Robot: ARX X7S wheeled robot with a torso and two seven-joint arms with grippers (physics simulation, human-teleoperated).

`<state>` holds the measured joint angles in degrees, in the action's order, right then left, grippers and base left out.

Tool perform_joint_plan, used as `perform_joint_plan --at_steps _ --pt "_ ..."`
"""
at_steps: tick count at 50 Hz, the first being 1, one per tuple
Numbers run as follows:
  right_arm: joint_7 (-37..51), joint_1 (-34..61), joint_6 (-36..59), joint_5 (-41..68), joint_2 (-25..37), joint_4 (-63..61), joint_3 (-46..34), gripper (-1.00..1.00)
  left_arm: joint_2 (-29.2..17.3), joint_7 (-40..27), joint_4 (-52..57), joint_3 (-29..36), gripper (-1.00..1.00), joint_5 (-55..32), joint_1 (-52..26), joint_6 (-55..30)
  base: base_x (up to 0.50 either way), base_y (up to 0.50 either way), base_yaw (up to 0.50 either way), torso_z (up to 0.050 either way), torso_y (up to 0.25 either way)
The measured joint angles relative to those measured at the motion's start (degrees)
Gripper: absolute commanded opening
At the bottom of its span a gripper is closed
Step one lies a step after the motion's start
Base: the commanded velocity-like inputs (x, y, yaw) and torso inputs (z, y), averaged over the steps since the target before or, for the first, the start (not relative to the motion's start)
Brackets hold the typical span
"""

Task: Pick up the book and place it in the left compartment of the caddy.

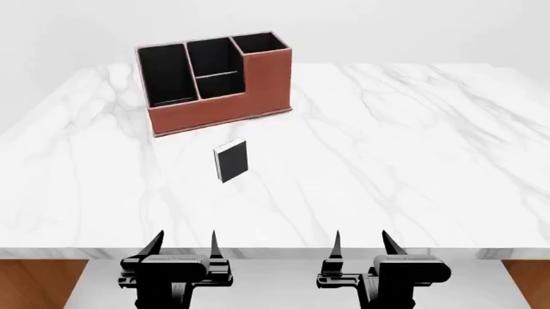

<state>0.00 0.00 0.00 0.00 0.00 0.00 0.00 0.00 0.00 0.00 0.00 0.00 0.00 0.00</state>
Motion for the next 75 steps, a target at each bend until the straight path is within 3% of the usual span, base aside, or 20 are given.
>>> perform_joint_plan --at_steps 29,75 --pt "4.42 0.11 -0.19 2.48 3.32 0.22 -3.95 1.00 -3.18 -5.04 -0.24 4.20 1.00 -1.10 0.01 0.84 0.00 0.01 0.00 0.000 0.000" --pt "9.76 0.62 -1.09 2.73 6.37 1.14 -8.18 1.00 -6.28 -8.99 -0.77 7.82 1.00 -3.79 -0.31 2.12 0.00 0.50 0.00 0.000 0.000"
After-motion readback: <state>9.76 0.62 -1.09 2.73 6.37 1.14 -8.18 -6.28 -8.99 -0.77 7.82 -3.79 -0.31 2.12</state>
